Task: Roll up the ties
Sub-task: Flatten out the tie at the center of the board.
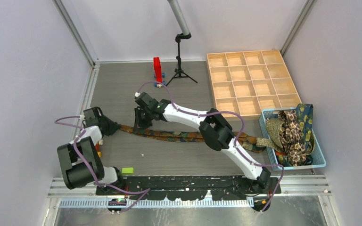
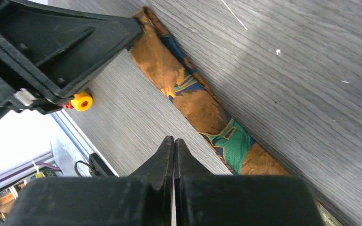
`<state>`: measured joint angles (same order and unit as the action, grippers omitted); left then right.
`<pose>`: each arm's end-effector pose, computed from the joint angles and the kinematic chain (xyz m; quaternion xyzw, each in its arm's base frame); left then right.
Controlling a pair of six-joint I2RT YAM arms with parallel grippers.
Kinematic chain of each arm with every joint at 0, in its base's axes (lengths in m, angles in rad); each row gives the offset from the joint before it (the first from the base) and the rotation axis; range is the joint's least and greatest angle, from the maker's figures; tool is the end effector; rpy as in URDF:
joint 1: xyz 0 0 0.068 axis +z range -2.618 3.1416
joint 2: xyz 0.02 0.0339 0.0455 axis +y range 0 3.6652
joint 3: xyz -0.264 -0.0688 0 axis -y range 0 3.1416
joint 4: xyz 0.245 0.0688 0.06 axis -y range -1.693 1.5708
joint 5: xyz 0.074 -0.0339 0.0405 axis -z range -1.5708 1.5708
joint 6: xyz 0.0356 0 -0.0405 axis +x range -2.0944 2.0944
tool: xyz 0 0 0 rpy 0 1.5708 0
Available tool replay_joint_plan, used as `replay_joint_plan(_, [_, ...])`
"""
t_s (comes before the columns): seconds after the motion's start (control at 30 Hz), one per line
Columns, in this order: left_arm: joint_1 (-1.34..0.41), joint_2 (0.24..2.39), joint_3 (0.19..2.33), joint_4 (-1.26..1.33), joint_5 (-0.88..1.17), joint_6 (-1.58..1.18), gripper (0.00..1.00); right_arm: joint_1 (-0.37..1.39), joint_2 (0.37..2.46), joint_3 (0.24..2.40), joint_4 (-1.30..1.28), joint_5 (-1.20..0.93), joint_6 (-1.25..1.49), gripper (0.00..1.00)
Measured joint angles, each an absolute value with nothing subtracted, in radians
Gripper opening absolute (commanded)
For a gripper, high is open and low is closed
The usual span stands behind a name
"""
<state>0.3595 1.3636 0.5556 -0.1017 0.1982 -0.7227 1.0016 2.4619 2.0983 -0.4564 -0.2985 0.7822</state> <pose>0.2320 0.0797 0.1502 -0.4573 0.8233 -0.1504 0.3008 0.2873 0.4684 0.1694 -0.1549 0.9085 0.3690 0.1200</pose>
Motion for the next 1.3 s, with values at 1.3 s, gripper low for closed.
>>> replay_joint_plan(1.3, [0.360,1.244,0.556,-0.177,0.197,-0.725,0.02,1.002,2.672,2.360,-0.464,-0.316,0.835,0.00])
